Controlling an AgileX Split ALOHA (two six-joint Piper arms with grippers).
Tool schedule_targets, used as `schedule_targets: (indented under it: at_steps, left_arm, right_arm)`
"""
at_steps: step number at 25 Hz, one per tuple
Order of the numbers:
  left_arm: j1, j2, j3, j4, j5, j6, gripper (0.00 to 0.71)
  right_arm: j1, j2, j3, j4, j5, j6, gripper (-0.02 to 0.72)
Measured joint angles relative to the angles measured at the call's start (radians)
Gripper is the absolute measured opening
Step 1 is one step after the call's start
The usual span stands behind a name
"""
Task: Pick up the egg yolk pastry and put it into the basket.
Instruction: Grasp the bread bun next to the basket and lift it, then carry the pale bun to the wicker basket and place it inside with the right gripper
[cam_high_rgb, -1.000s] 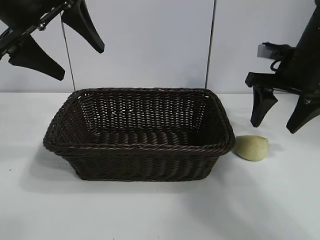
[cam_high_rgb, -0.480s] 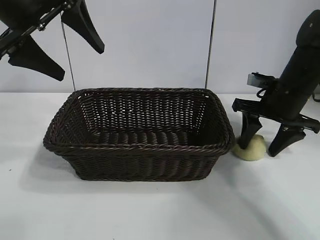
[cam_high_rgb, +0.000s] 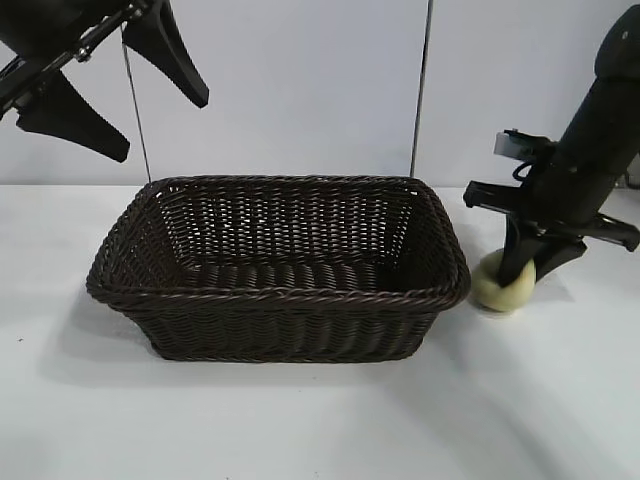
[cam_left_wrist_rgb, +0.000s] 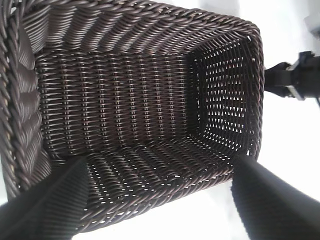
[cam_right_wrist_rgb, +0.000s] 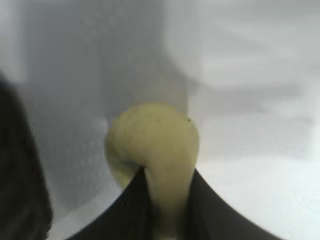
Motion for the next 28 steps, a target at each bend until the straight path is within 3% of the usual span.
schedule_targets:
  at_steps: [11, 16, 20, 28]
  left_arm:
    - [0.000, 0.000, 0.000, 0.000, 0.012, 0.000, 0.571]
    - [0.000, 0.000, 0.000, 0.000, 0.017, 0.000, 0.571]
    - [0.000, 0.000, 0.000, 0.000, 0.017, 0.000, 0.571]
    - [-0.001, 0.000, 0.000, 0.000, 0.019, 0.000, 0.571]
  right_arm:
    - [0.000, -0.168, -0.133, 0.017, 0.181, -0.008, 0.114]
    - [0.000, -0.180, -0.134, 0.092, 0.208, -0.027, 0.114]
    - [0.016, -0.180, -0.134, 0.184, 0.215, -0.092, 0.113]
    - [0.186, -0.180, -0.134, 0.196, 0.199, -0.111, 0.113]
